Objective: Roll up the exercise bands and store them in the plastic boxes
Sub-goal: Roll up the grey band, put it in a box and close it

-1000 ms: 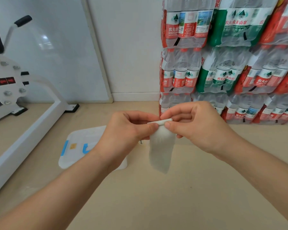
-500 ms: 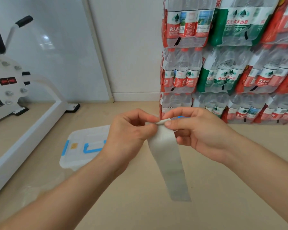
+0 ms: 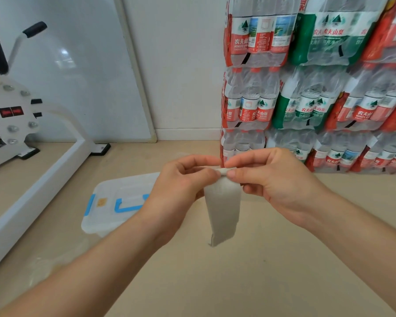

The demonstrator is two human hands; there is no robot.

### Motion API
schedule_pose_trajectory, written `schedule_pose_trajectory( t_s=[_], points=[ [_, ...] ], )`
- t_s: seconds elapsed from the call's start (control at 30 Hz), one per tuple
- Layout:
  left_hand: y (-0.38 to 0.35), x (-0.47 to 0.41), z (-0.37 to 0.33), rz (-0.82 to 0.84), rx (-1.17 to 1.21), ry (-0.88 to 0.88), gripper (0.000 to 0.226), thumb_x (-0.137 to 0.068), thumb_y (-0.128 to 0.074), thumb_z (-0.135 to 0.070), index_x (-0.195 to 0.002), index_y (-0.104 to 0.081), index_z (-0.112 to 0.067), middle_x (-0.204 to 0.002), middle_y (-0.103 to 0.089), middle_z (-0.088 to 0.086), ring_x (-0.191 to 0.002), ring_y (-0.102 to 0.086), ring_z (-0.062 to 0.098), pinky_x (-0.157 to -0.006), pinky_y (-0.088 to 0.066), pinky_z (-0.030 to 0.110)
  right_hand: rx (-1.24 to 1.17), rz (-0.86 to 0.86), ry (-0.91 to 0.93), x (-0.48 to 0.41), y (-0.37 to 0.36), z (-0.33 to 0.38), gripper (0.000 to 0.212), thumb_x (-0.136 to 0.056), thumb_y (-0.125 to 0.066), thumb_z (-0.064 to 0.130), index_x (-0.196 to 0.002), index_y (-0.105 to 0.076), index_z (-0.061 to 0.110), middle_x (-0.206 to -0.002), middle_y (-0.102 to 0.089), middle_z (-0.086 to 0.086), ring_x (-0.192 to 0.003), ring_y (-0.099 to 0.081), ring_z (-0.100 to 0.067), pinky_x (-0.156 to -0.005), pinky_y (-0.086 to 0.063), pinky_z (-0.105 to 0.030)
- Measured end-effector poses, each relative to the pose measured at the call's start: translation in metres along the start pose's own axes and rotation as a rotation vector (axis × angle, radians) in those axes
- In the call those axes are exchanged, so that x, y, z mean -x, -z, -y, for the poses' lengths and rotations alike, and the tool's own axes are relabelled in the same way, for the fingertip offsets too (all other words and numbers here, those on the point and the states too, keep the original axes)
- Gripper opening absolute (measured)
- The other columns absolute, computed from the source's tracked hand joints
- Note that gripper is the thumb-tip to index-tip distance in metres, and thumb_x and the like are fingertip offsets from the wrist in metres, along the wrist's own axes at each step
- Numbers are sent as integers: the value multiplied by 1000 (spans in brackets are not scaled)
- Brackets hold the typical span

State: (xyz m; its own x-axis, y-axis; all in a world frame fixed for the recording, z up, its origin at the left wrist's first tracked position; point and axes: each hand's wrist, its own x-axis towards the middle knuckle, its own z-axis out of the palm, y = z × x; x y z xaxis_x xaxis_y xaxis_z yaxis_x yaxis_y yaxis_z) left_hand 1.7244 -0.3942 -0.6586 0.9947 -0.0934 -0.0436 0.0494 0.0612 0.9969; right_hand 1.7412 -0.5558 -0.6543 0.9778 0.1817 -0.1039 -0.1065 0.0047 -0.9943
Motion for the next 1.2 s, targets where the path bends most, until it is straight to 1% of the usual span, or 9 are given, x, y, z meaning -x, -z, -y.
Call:
schedule_pose_trajectory(
  t_s=[0.13,0.23,0.37,0.43,0.53,0.63,0.73,1.0,1.2],
  points=[
    [0,0,-1,50,-46,23,23,-92,-57,-20,-97,-73,-4,-89,-75,9,-74,-68,15,-61,-52,20,79,-26,57,1,0,2,14,-74,-74,-2,-80,-75,11,-76,-71,-8,-57,-54,-6,-55,-43,-16],
    [1,1,-2,49,-43,14,19,-89,-60,-15,-95,-74,-4,-90,-76,11,-80,-71,19,-64,-55,22,102,-26,82,1,0,2,14,-75,-73,-1,-82,-73,10,-72,-68,-5,-60,-55,-8,-55,-44,-15],
    [2,-2,1,-5,39,10,13,-84,-64,-5,-91,-75,-1,-89,-75,15,-80,-72,22,-66,-56,24,57,0,34,1,0,0,19,-78,-71,2,-94,-70,14,-83,-70,-5,-71,-57,-11,-60,-43,-21],
    [3,-2,2,-30,65,16,14,-83,-65,-3,-94,-74,0,-91,-75,16,-86,-72,26,-73,-58,28,52,24,-5,1,0,-1,18,-81,-70,5,-97,-70,14,-87,-69,-3,-75,-57,-13,-59,-43,-21],
    [4,-3,4,-53,91,28,18,-82,-65,-2,-98,-72,3,-96,-74,19,-92,-71,31,-81,-58,33,-47,97,-66,2,0,-2,18,-86,-64,9,-103,-70,7,-96,-71,-7,-81,-64,-13,-61,-52,-21],
    [5,-4,6,-91,112,33,19,-79,-68,-2,-97,-71,3,-95,-74,20,-89,-70,32,-81,-58,34,-168,126,-94,2,0,0,20,-88,-61,12,-101,-71,1,-96,-73,-13,-82,-69,-19,-70,-59,-26],
    [4,-4,6,-109,107,27,15,-76,-70,0,-92,-72,0,-89,-74,18,-82,-70,26,-78,-58,31,-164,111,-97,2,0,0,23,-87,-63,19,-98,-73,2,-95,-74,-14,-80,-71,-20,-69,-59,-26],
    [3,-4,7,-66,20,14,18,-76,-71,2,-88,-73,-11,-90,-73,16,-86,-69,27,-87,-54,36,-123,-29,-48,-1,-2,-4,13,-81,-67,-1,-93,-72,0,-98,-72,-20,-81,-70,-20,-64,-58,-24],
    [4,-5,3,54,-109,90,23,-89,-60,-27,-101,-73,-12,-96,-75,13,-93,-71,29,-86,-54,39,-96,-62,19,-1,-1,-3,17,-80,-66,-6,-95,-71,-1,-95,-69,-26,-79,-66,-19,-67,-59,-24]
  ],
)
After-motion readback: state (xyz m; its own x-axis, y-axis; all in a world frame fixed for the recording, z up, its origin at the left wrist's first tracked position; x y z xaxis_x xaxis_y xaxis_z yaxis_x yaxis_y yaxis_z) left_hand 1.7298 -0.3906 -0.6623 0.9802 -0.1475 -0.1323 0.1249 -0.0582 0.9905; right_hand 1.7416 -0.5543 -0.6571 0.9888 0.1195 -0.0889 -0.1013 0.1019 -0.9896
